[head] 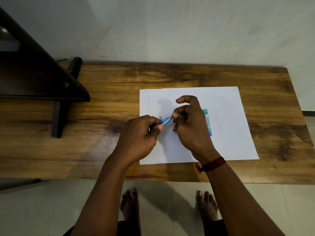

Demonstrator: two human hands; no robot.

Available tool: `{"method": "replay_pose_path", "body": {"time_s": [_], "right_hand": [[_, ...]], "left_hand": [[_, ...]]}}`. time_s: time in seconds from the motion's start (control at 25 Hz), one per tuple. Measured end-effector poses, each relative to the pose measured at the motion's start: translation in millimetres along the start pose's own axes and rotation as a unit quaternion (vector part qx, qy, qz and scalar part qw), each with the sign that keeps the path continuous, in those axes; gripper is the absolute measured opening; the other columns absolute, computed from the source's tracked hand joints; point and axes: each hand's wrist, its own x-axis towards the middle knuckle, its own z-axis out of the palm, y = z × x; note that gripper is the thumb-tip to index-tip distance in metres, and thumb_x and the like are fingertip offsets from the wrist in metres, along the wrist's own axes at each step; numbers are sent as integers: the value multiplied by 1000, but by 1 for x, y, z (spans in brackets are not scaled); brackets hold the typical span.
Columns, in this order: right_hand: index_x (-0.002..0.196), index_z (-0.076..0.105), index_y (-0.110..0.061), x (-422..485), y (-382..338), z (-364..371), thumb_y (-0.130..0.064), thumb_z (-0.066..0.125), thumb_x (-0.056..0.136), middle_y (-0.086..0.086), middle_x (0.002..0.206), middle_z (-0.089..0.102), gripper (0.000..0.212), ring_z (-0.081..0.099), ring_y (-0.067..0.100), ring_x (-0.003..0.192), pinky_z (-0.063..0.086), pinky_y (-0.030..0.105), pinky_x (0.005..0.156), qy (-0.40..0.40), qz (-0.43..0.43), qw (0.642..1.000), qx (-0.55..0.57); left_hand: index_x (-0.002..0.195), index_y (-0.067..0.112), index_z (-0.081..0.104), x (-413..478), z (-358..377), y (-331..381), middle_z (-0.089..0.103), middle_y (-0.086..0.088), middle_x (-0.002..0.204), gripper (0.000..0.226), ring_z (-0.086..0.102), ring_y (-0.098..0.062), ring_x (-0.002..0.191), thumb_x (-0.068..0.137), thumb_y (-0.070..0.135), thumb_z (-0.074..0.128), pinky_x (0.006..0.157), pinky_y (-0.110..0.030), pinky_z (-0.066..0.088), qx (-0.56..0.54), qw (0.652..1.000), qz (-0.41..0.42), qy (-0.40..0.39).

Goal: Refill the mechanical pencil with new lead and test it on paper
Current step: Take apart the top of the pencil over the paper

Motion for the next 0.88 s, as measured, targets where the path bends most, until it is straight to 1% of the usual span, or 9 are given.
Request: {"method": "replay_pose_path", "body": {"time_s": [0.12,0.24,0.32,0.36,0.48,0.56,0.64,0.76,0.88], "right_hand": [[110,43,-30,0,2,0,10,59,84,-2,83,64,50,65,10,73,48,5,66,-2,4,1000,6],[110,46,-31,0,2,-3,11,57,84,-7,80,62,50,64,8,76,56,19,72,-2,10,1000,-2],[109,52,-27,2,1,-5,6,57,87,-8,81,63,40,65,9,76,57,29,75,3,25,1000,1],[109,55,-26,2,1,-6,1,57,89,-8,82,64,33,65,9,76,58,29,73,5,36,999,8],[101,64,-20,3,-2,-6,-20,60,93,-5,81,67,9,64,6,65,52,20,56,-1,59,998,36],[95,67,-16,2,-3,-6,-29,62,91,-4,77,68,15,63,1,59,49,16,51,-11,65,997,35],[91,68,-15,2,-3,-6,-33,61,90,-4,75,68,19,61,1,57,50,17,54,-16,64,998,9],[92,65,-15,3,-1,-4,-32,56,94,-4,78,67,19,61,7,67,50,19,65,-22,53,998,-28],[94,61,-12,3,0,-2,-27,50,97,-1,81,65,19,60,9,73,50,19,69,-28,39,998,-37]], "left_hand": [[103,20,70,0,-2,0,62,11,88,17,57,-9,77,92,26,59,63,-21,43,-11,1000,5,-13],[103,20,70,-1,-4,0,63,10,90,17,57,-10,77,92,26,59,64,-22,43,-14,1000,-12,-13],[104,19,70,-1,-4,0,65,9,92,18,57,-11,76,92,27,59,64,-22,42,-32,999,-17,-9],[105,18,71,-1,-5,0,66,8,93,20,57,-11,76,92,27,59,64,-22,42,-36,999,-17,-7],[106,18,70,0,-6,0,66,8,94,20,57,-11,76,92,26,59,64,-22,41,-37,999,-14,-3],[106,18,70,0,-5,1,65,8,93,20,57,-12,76,92,26,59,64,-22,41,-33,999,-8,-3],[106,18,70,0,-5,1,65,8,93,19,58,-12,77,92,26,59,65,-23,42,-24,1000,-6,1],[102,20,70,0,-3,2,64,10,90,17,57,-11,75,92,26,58,64,-24,43,-11,1000,0,13],[103,20,70,-1,-2,5,64,10,91,17,57,-10,73,92,26,58,60,-21,39,-9,1000,4,15]]}}
